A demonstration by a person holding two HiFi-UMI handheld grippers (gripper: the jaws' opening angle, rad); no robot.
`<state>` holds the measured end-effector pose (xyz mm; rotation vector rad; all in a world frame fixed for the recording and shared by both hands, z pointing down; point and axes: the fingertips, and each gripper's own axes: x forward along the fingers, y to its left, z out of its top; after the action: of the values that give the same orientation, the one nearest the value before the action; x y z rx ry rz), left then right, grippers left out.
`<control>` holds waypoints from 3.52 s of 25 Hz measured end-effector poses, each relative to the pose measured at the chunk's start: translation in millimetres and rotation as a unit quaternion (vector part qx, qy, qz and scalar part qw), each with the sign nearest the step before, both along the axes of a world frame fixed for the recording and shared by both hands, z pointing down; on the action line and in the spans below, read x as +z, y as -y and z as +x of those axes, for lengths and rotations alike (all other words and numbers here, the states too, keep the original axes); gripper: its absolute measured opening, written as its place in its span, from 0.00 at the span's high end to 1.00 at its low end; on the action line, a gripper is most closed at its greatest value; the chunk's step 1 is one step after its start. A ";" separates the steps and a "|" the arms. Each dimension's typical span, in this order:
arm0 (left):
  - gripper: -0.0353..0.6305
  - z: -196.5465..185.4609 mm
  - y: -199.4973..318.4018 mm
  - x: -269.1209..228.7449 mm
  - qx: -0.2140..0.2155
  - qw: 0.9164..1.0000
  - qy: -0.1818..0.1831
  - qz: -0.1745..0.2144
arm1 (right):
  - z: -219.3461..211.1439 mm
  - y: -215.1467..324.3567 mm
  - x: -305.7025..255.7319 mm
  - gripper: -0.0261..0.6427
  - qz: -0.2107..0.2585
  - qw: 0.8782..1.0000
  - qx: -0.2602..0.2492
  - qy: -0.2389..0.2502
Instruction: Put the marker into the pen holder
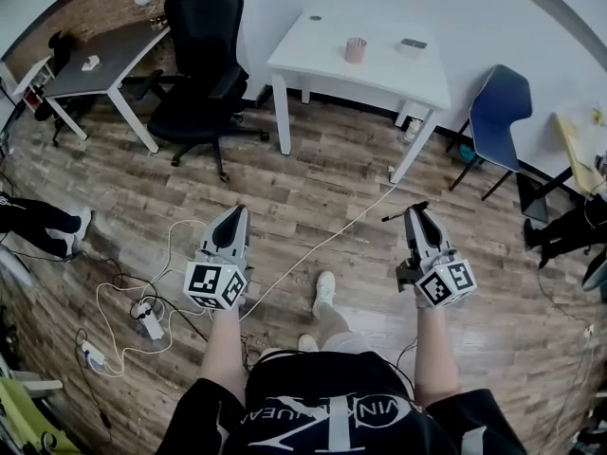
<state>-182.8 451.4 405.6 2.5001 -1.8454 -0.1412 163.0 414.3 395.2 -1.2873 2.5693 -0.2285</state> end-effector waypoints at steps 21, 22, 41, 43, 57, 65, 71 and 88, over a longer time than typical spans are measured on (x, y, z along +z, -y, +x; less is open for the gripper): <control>0.93 13.0 204.4 17.1 0.022 0.999 0.004 -0.037 | -1.1 201.5 13.1 0.88 -0.027 1.000 -0.006 0.010; 0.93 15.4 211.9 17.0 0.023 0.999 0.004 -0.038 | 0.0 208.7 13.9 0.88 -0.028 1.000 -0.007 0.011; 0.93 35.4 324.9 12.9 0.028 0.999 0.010 -0.036 | 5.9 316.3 28.5 0.88 -0.044 0.999 -0.026 0.014; 0.93 36.0 331.0 12.3 0.029 0.999 0.011 -0.035 | 4.5 322.4 28.4 0.88 -0.044 0.999 -0.028 0.013; 0.93 32.7 378.2 19.1 0.036 0.999 0.009 -0.032 | -6.6 362.0 30.8 0.88 -0.039 0.999 -0.034 0.009; 0.93 29.1 434.3 17.2 0.051 0.998 0.008 -0.027 | -12.1 406.9 26.4 0.87 -0.037 0.999 -0.021 0.019; 0.93 26.0 478.2 16.9 0.063 0.998 0.008 -0.030 | -19.8 444.3 25.4 0.87 -0.040 0.999 -0.014 0.024; 0.93 21.6 613.0 17.2 0.120 0.992 0.020 -0.038 | -39.8 550.4 22.0 0.88 -0.060 0.998 0.027 0.026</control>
<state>-161.2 -161.7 422.8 2.6626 -1.5136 -0.0157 123.2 -136.1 417.2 -1.3712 2.5069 -0.4047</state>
